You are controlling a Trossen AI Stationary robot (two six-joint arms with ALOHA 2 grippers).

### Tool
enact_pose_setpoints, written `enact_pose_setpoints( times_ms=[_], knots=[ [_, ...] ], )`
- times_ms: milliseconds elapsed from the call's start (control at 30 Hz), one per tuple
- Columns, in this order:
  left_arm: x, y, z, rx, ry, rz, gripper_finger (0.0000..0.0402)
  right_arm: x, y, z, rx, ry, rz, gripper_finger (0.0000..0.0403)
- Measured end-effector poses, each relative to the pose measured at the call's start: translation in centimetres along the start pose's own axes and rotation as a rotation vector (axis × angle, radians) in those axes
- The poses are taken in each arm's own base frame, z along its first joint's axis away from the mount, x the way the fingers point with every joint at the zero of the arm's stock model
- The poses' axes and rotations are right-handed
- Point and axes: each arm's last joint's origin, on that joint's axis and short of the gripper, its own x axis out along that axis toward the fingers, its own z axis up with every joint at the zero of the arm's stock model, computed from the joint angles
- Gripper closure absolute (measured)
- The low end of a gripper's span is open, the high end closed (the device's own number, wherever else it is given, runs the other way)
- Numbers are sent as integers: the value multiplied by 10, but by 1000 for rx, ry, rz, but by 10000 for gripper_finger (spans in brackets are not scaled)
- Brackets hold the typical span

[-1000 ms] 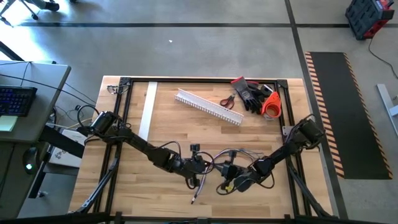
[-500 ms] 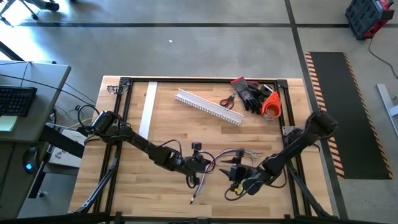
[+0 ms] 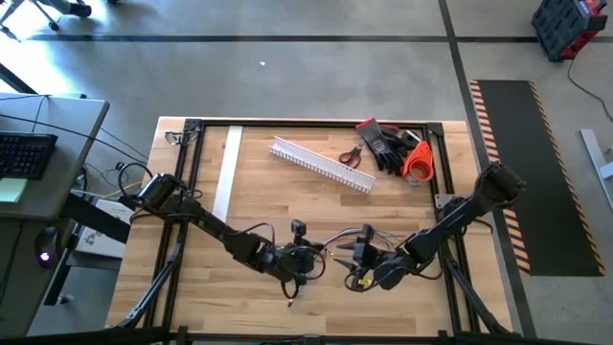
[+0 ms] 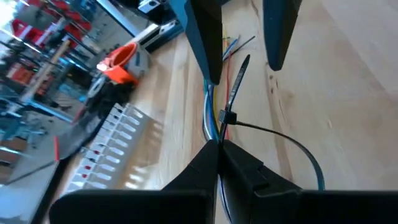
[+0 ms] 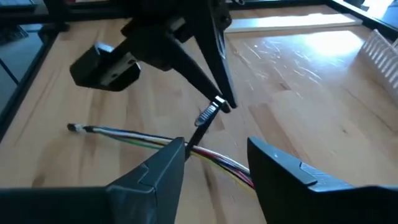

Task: Ziptie cables
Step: Wrap the black zip tie on the cable wires

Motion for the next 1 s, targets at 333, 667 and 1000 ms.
enact_pose_setpoints(
  times_ms=[333, 667, 1000],
  knots=[
    [-5, -13, -3, 56, 19, 71, 401, 13, -7, 9, 92, 3, 76, 247],
    [-7, -14, -3, 62, 22, 78, 401, 28, -6, 3, 122, -21, 81, 281],
    [-7, -14, -3, 63, 23, 76, 401, 28, -6, 6, 113, -53, 64, 356]
  ],
)
